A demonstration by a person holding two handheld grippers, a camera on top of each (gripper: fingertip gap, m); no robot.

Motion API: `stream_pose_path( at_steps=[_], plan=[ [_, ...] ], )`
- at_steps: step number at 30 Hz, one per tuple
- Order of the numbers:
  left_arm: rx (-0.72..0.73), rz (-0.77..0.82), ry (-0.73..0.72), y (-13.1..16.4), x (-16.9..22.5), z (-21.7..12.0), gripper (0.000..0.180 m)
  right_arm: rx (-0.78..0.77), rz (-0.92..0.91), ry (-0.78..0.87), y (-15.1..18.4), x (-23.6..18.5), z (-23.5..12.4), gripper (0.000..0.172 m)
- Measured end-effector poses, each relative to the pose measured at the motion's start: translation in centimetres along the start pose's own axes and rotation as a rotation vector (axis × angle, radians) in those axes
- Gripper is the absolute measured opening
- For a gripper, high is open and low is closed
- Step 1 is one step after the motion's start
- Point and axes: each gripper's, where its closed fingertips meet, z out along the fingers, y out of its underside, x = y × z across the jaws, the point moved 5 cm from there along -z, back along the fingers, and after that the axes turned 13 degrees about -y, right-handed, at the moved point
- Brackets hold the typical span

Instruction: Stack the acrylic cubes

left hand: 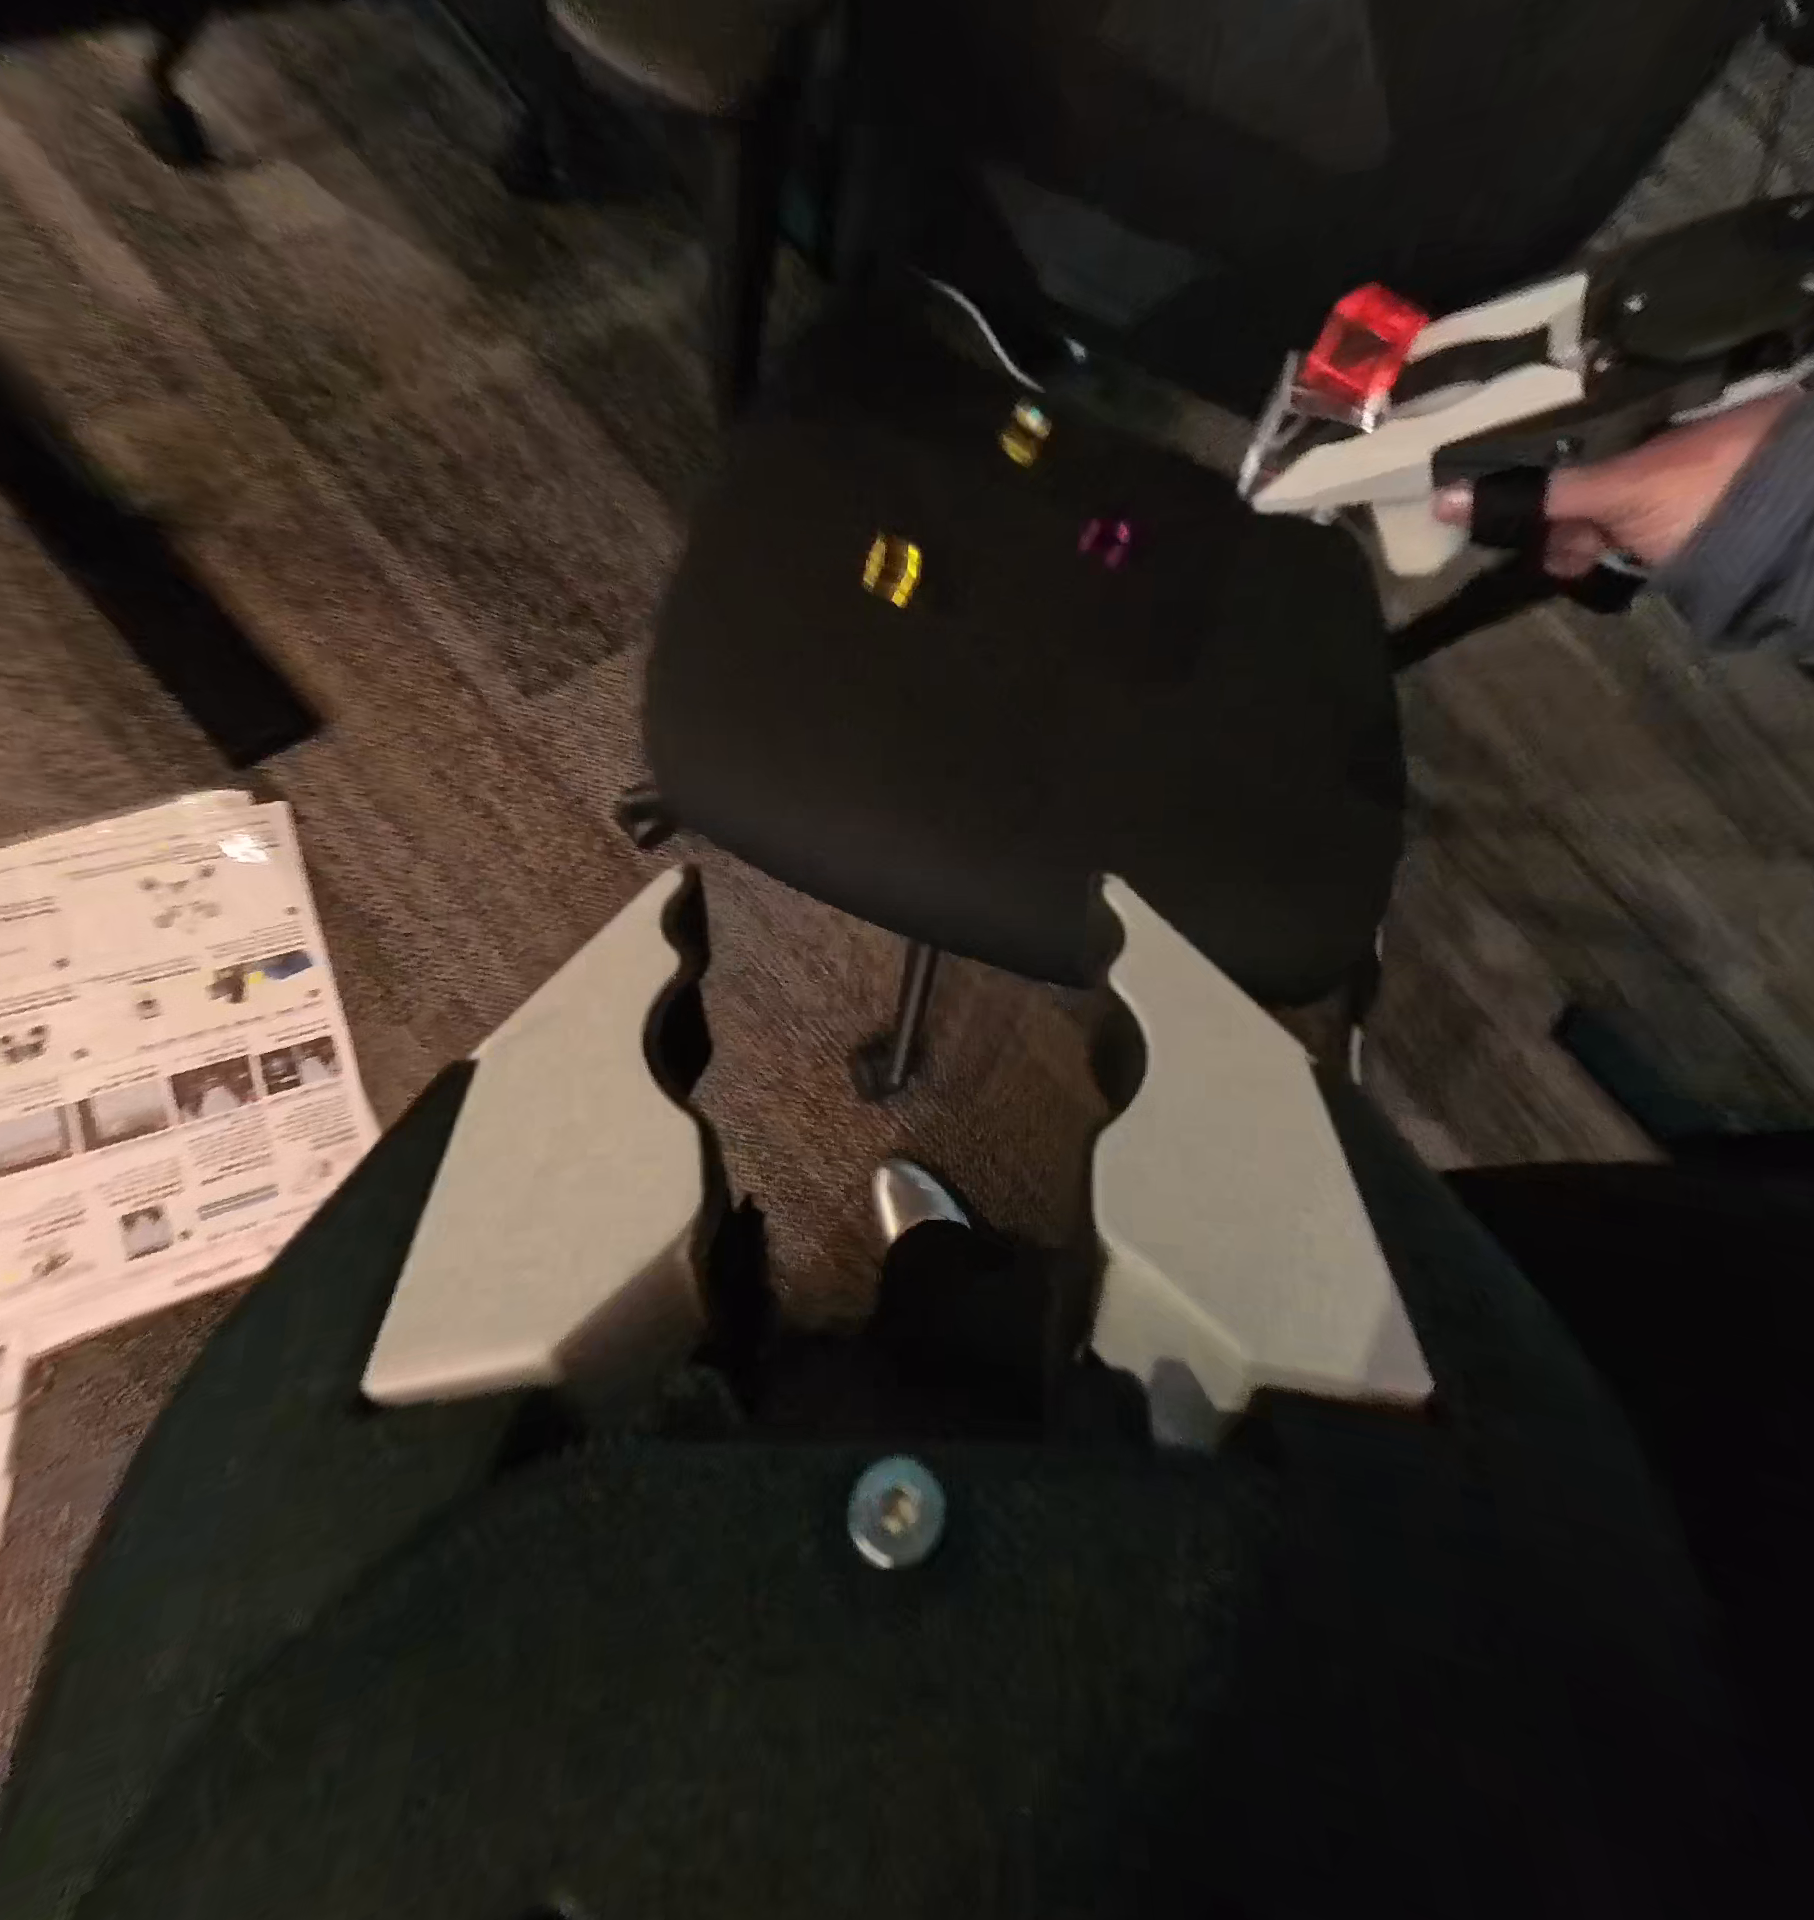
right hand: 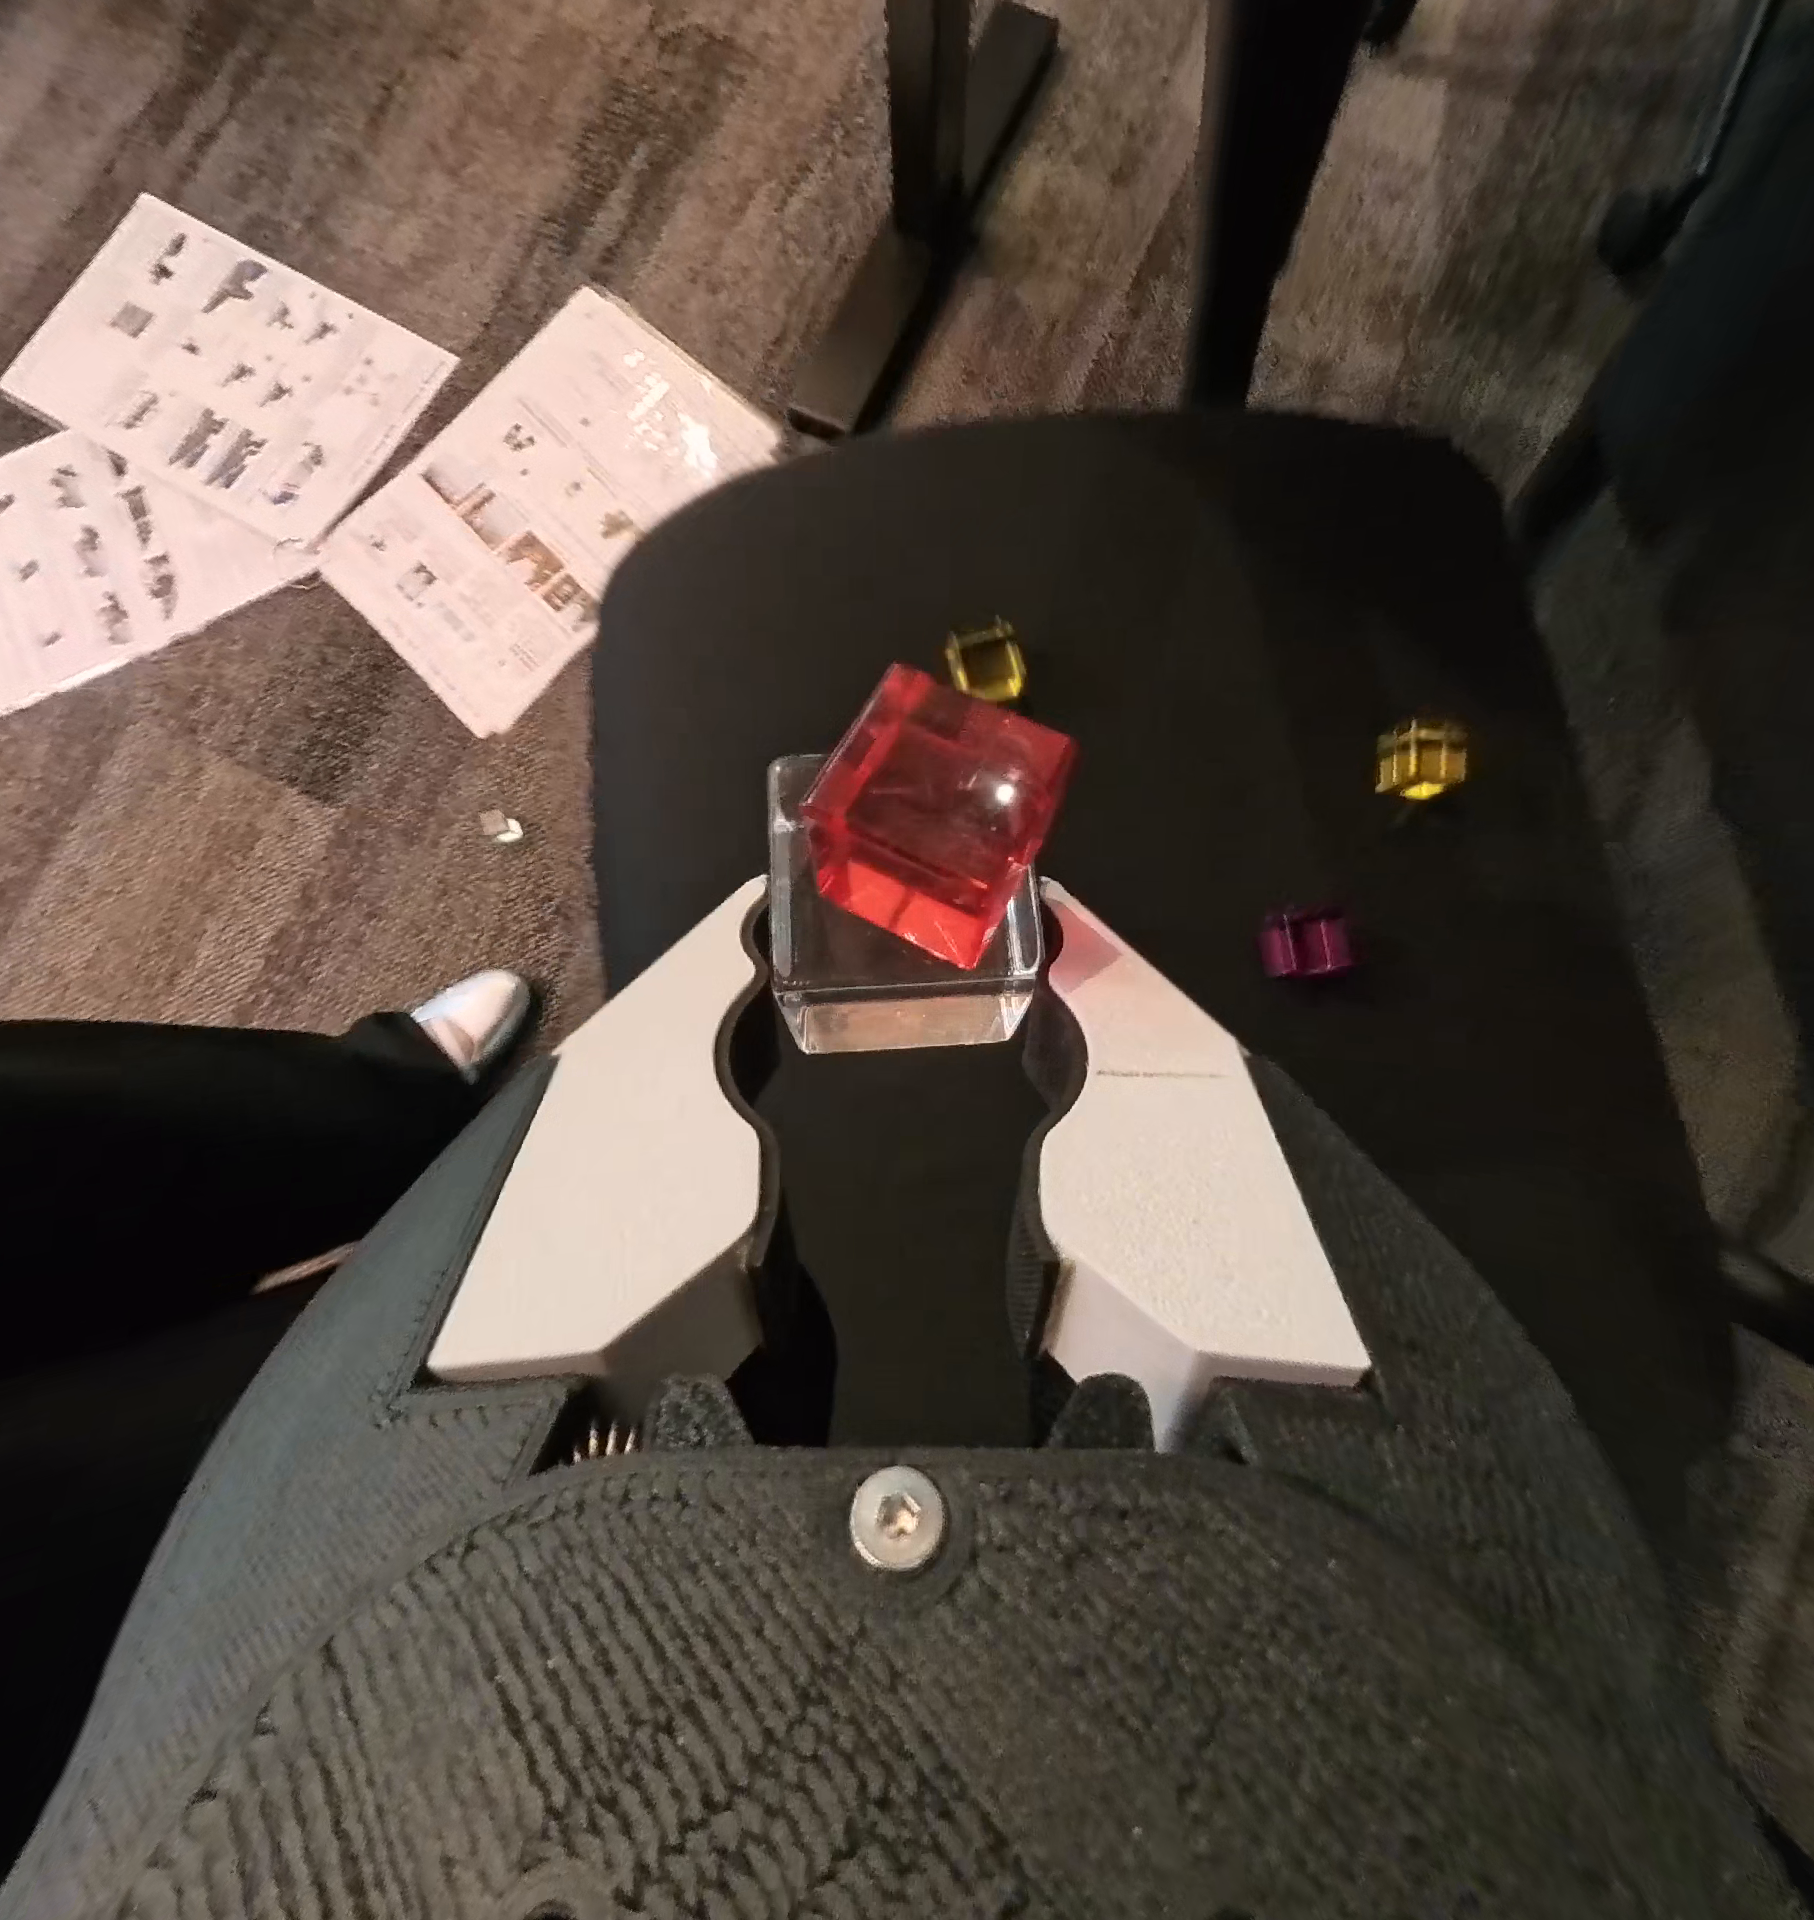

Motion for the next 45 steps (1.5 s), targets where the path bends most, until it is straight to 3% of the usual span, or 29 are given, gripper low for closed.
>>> stream_pose_path(
  at_steps=[10,17,33,45],
  plan=[
    [0.272,-0.217,-0.246,-5.2,-5.9,-10.1,0.073,-0.041,-0.058,-0.031,-6.1,-3.7,-2.6,0.045],
    [0.344,-0.317,-0.4,-3.9,-9.0,-15.1,0.07,-0.073,-0.152,-0.08,-10.2,-6.4,-2.0,0.045],
    [0.467,-0.52,-0.568,-2.2,-14.7,-23.6,0.071,-0.126,-0.332,-0.26,-18.7,-14.2,5.2,0.045],
    [0.54,-0.527,-0.648,-1.8,-28.9,-29.4,0.069,-0.127,-0.457,-0.313,-28.9,-25.2,13.4,0.045]
  ],
)
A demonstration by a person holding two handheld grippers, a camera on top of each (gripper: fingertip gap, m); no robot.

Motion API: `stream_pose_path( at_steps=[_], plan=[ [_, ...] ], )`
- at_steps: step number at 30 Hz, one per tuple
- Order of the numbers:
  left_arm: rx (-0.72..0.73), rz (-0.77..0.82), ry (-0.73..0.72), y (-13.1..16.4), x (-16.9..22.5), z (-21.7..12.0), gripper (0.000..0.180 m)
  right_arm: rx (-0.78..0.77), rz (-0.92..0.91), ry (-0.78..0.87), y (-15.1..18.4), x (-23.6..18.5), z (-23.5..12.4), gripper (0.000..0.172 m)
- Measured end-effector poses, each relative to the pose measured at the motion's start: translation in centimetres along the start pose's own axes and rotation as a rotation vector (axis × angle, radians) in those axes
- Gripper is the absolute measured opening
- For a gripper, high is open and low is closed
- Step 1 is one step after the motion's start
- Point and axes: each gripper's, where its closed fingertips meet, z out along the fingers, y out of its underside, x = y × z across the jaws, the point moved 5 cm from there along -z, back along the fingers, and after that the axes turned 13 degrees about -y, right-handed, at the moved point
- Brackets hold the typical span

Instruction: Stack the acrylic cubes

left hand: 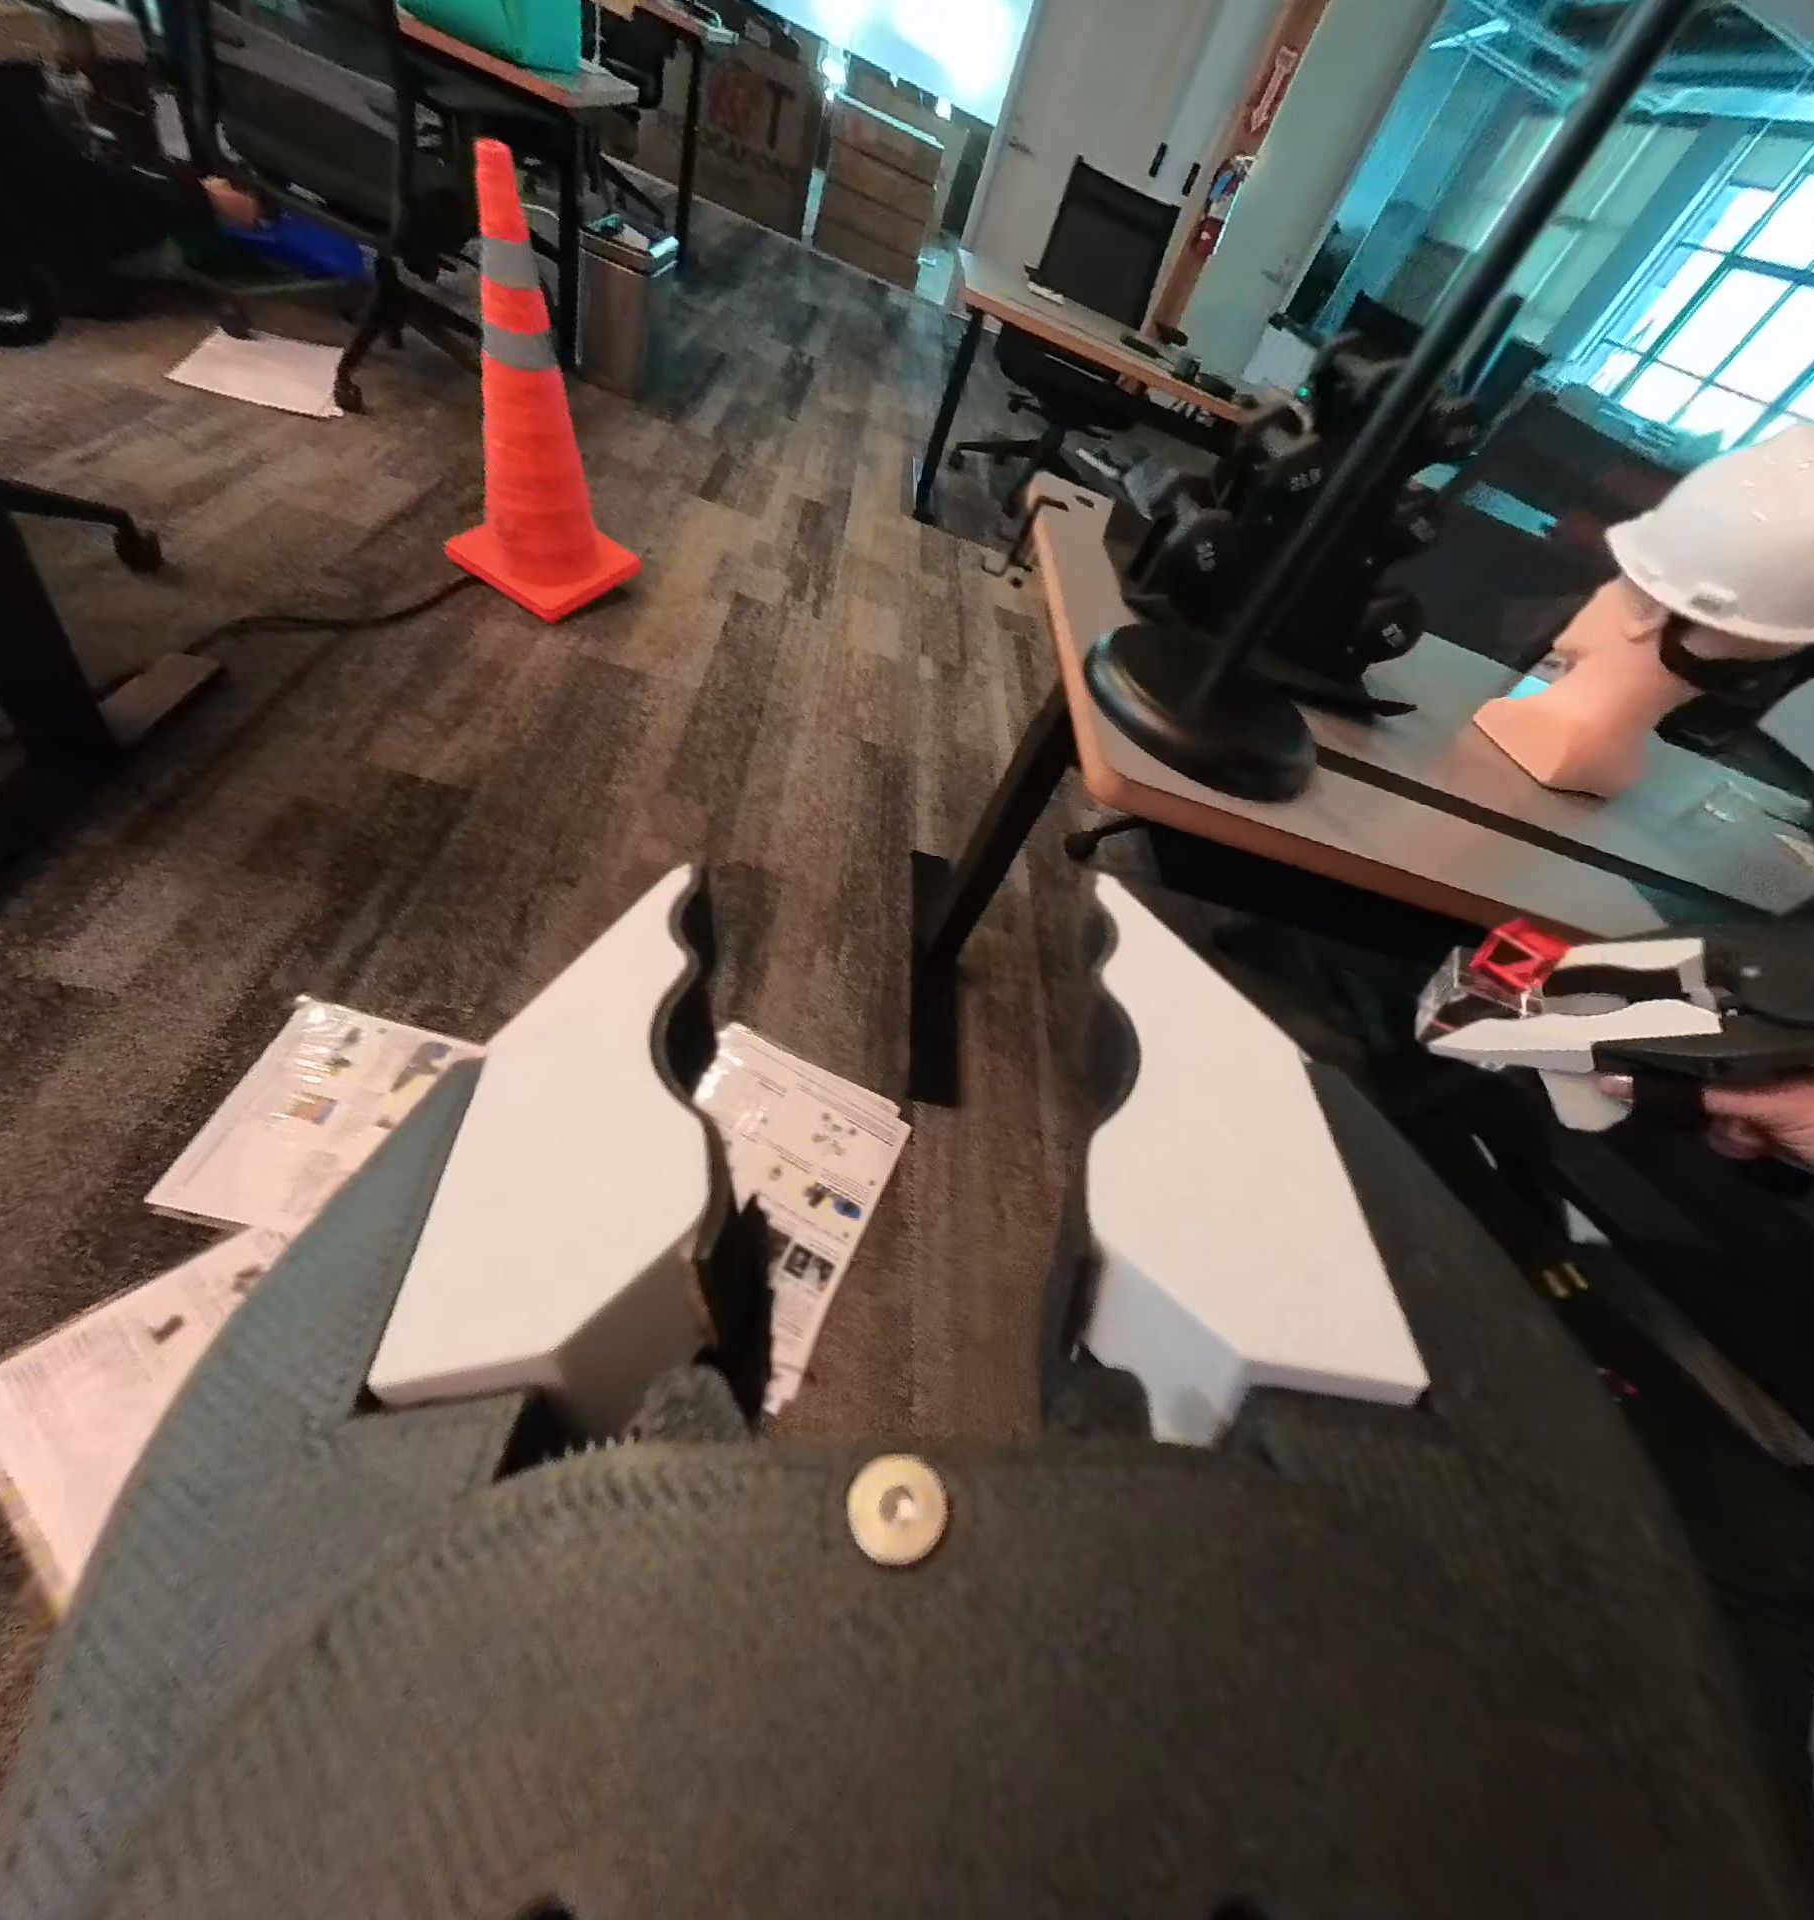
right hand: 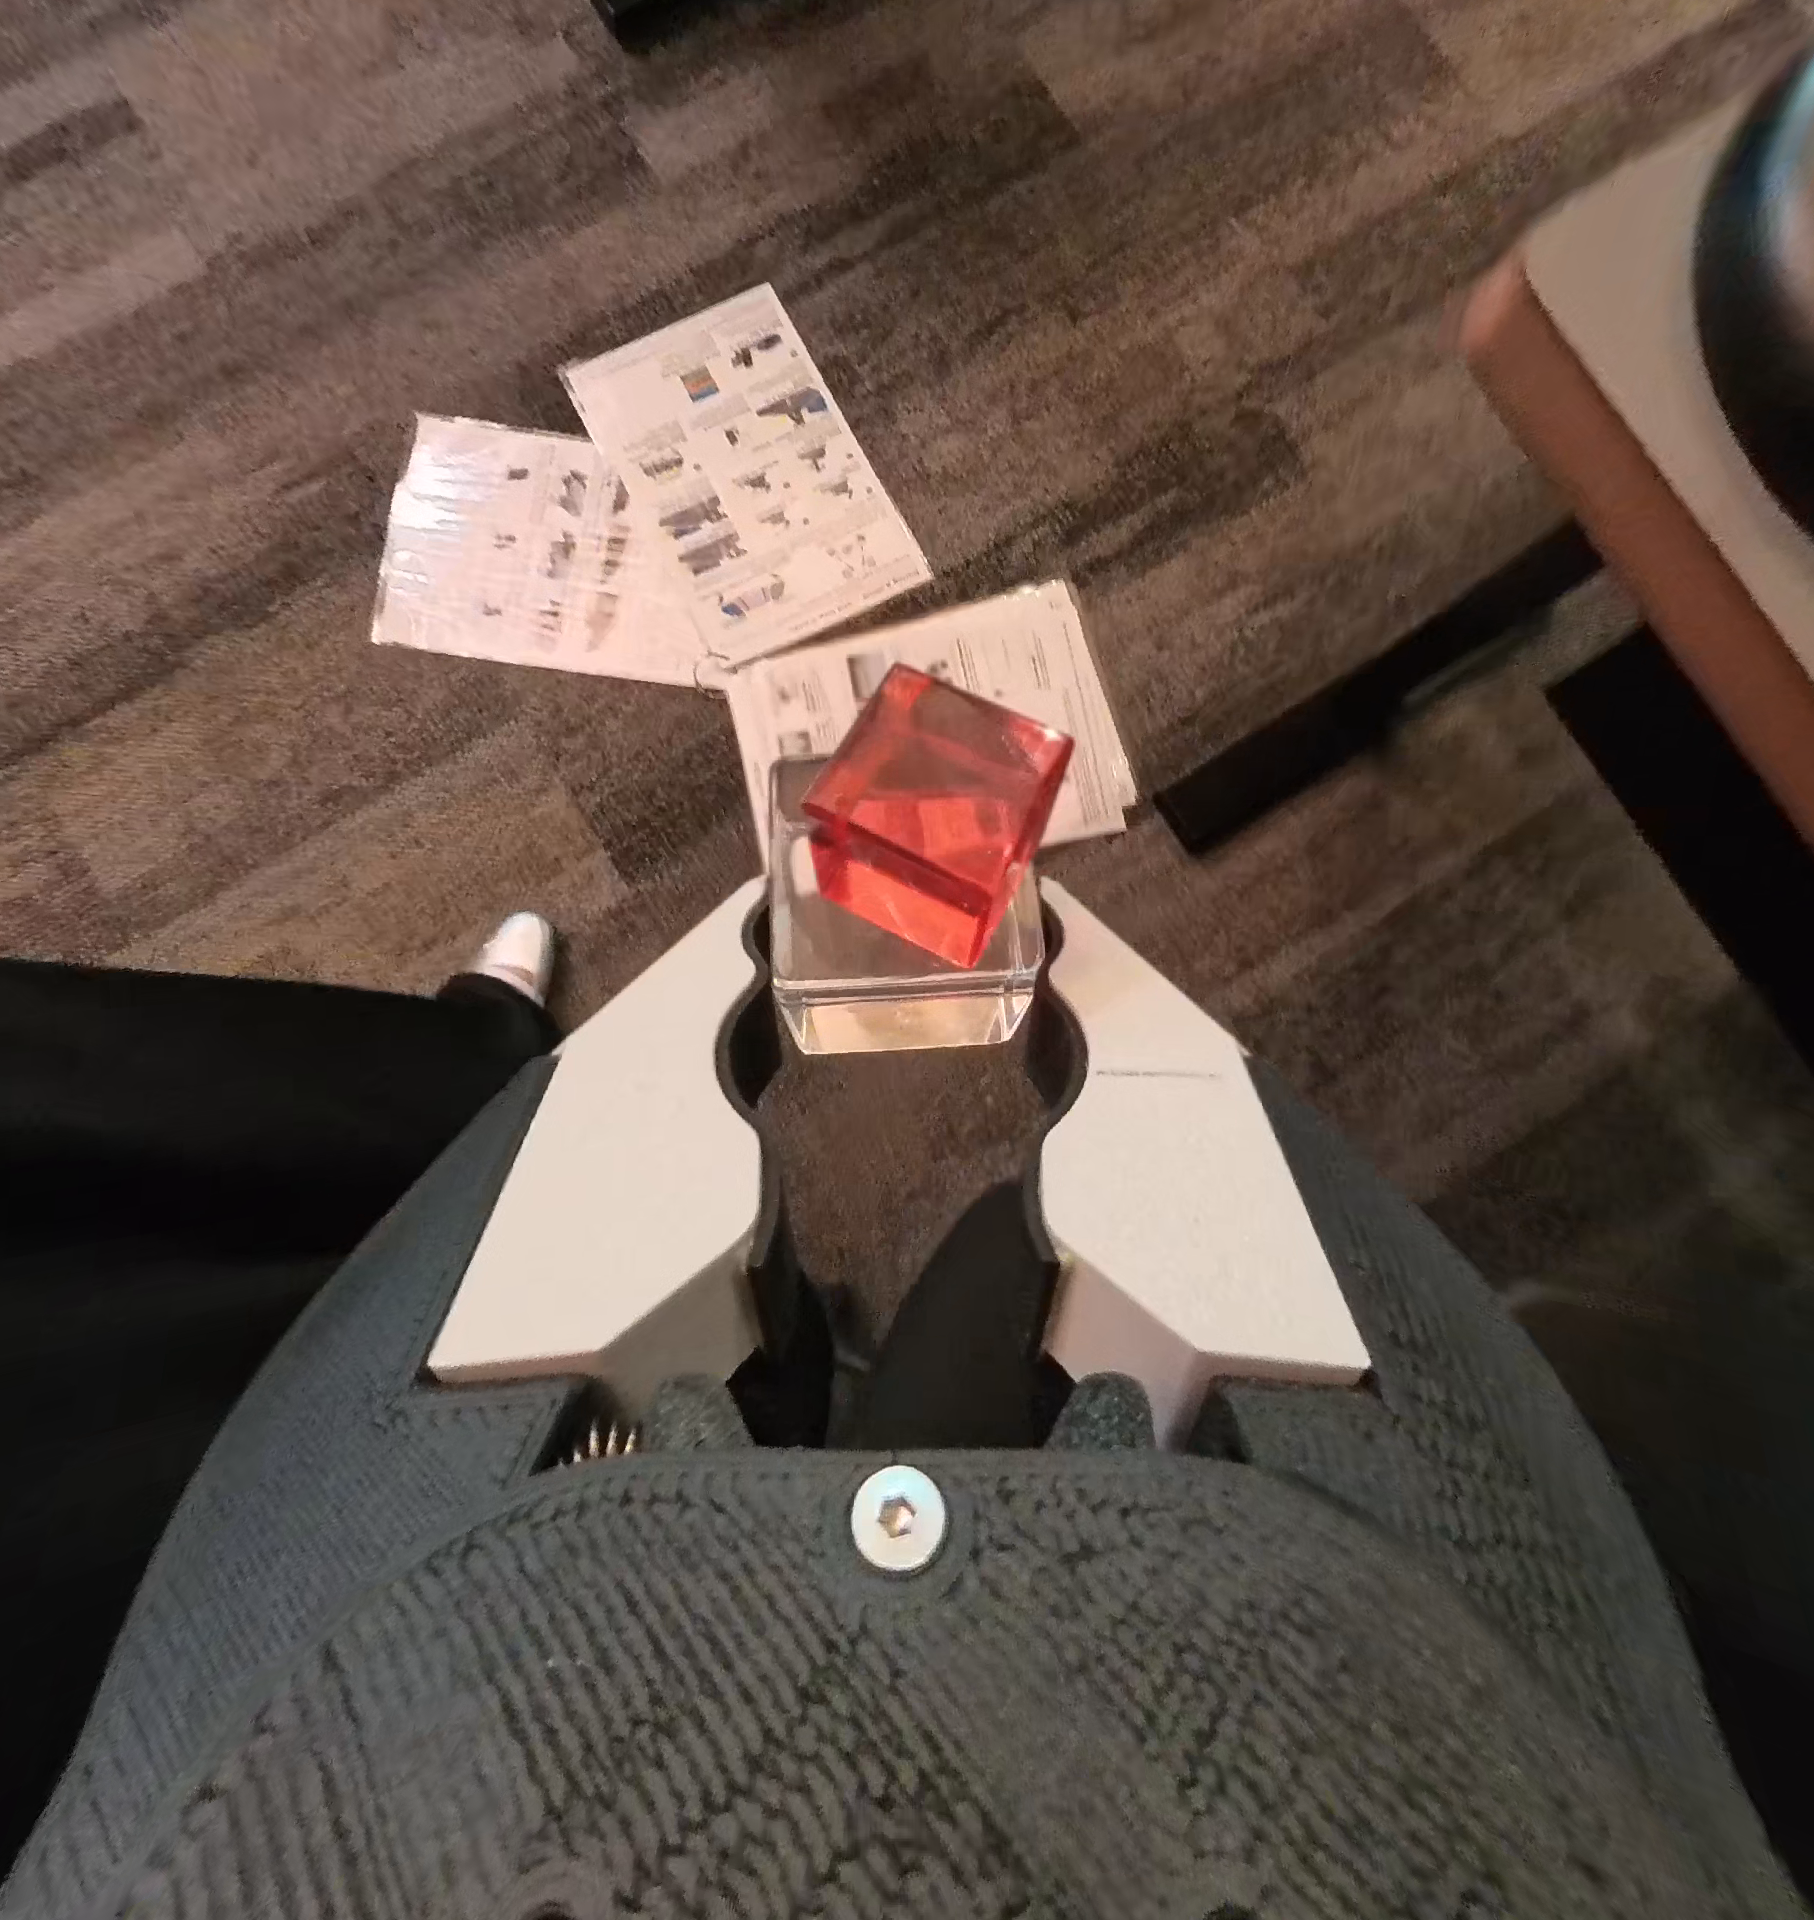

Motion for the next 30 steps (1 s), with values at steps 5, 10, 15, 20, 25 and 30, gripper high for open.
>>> stream_pose_path(
  at_steps=[5,10,15,20,25,30],
  plan=[
    [0.031,0.034,-0.056,-2.7,-5.8,0.7,0.069,0.03,-0.042,-0.048,-7.2,-2.8,4.5,0.045],
    [0.069,-0.012,-0.123,-4.6,-11.4,-0.2,0.068,0.011,-0.143,-0.14,-13.7,-7.7,8.6,0.044],
    [0.055,-0.049,-0.203,-3.9,-16.4,-2.9,0.068,-0.031,-0.287,-0.215,-19.1,-12.7,12.8,0.044],
    [0.067,-0.129,-0.312,-2.4,-20.0,-7.8,0.068,-0.05,-0.435,-0.33,-23.7,-18.9,16.3,0.044],
    [0.093,-0.169,-0.503,-0.4,-22.1,-14.4,0.068,-0.102,-0.633,-0.487,-27.3,-25.9,19.6,0.045],
    [0.134,-0.266,-0.706,1.8,-23.3,-20.3,0.068,-0.142,-0.857,-0.645,-30.6,-32.9,22.5,0.045]
  ],
)
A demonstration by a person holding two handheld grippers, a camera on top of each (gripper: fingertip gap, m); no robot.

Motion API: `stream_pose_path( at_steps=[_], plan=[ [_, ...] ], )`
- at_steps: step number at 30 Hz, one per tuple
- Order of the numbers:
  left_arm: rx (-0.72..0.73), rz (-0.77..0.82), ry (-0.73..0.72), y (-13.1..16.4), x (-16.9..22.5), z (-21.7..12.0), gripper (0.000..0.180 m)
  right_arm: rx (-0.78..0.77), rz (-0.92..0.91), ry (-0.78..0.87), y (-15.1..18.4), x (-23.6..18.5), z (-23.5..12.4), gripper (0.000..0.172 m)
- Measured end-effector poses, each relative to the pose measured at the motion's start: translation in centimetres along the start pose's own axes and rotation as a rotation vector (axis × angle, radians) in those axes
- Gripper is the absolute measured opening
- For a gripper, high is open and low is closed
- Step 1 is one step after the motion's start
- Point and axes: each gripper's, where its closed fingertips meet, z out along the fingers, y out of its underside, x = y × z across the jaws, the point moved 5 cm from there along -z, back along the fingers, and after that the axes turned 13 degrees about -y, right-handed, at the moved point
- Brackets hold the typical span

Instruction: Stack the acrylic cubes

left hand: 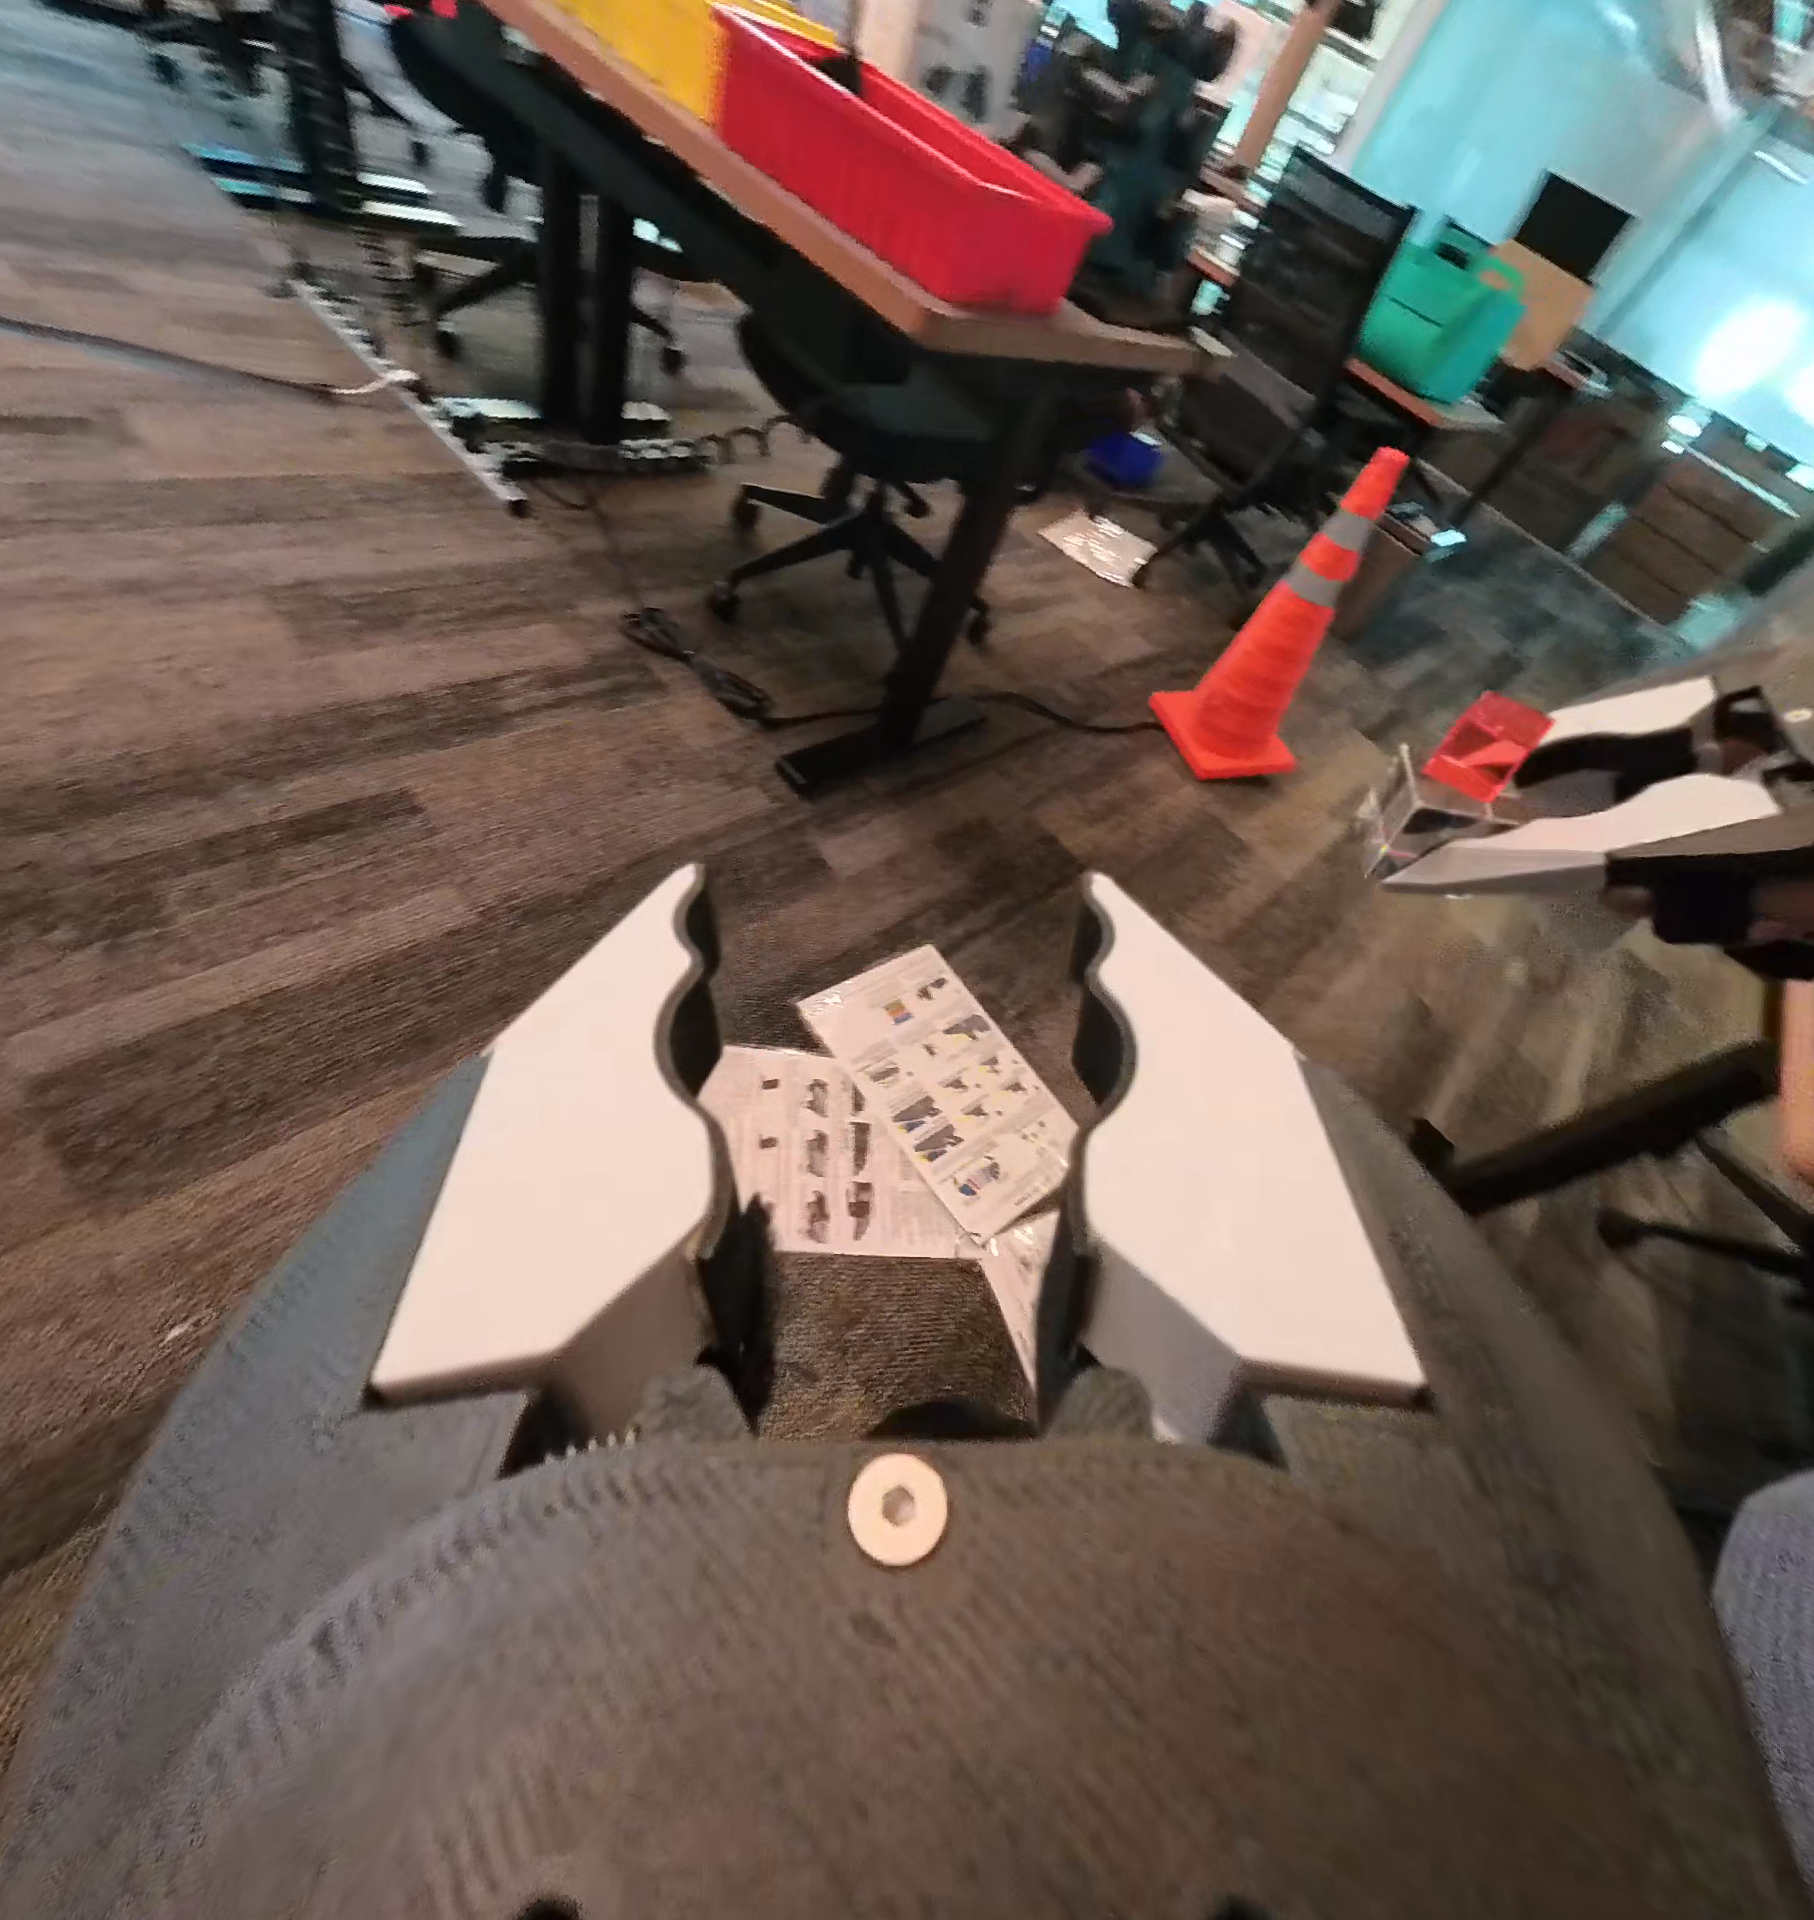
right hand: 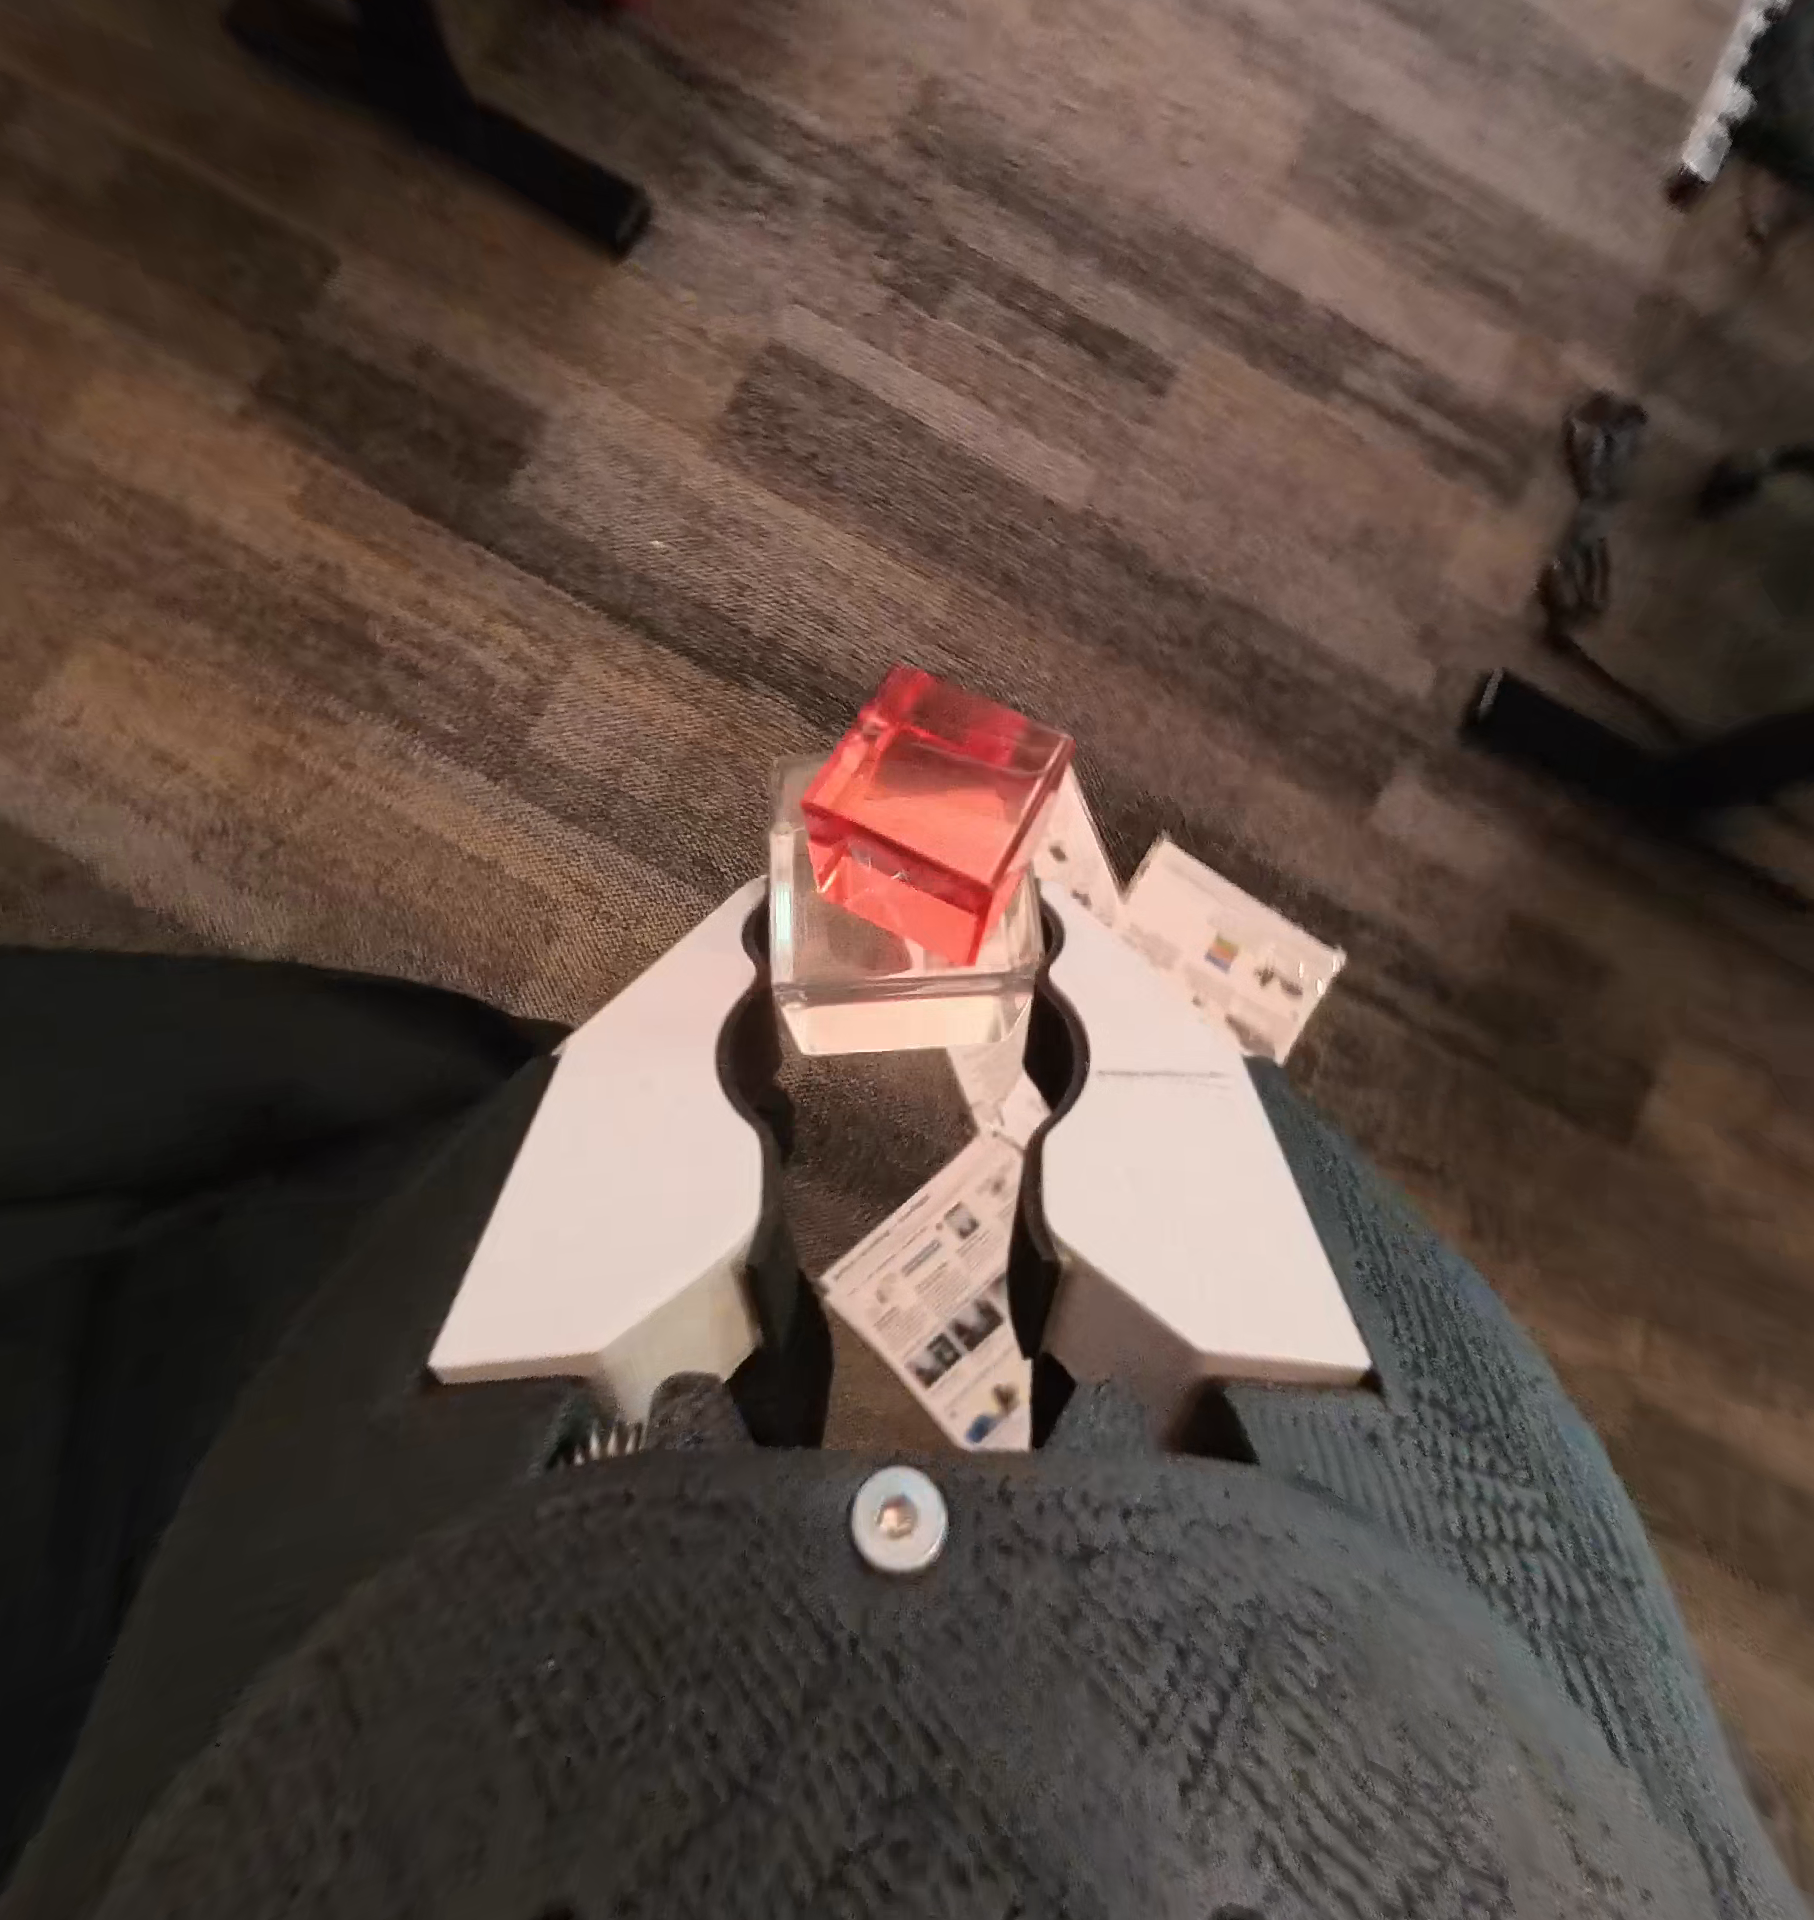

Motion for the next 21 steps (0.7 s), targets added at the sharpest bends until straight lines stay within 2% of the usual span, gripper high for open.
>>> stream_pose_path(
  at_steps=[10,15,21],
  plan=[
    [0.148,-0.17,-0.412,0.2,-4.4,-7.2,0.068,-0.051,-0.36,-0.313,-11.5,-0.6,8.0,0.044],
    [0.19,-0.214,-0.562,0.7,-5.3,-8.7,0.068,-0.051,-0.467,-0.41,-15.2,-1.2,11.1,0.044],
    [0.238,-0.275,-0.667,1.7,-6.8,-9.5,0.068,-0.06,-0.563,-0.481,-18.6,-2.2,14.8,0.044]
  ],
)
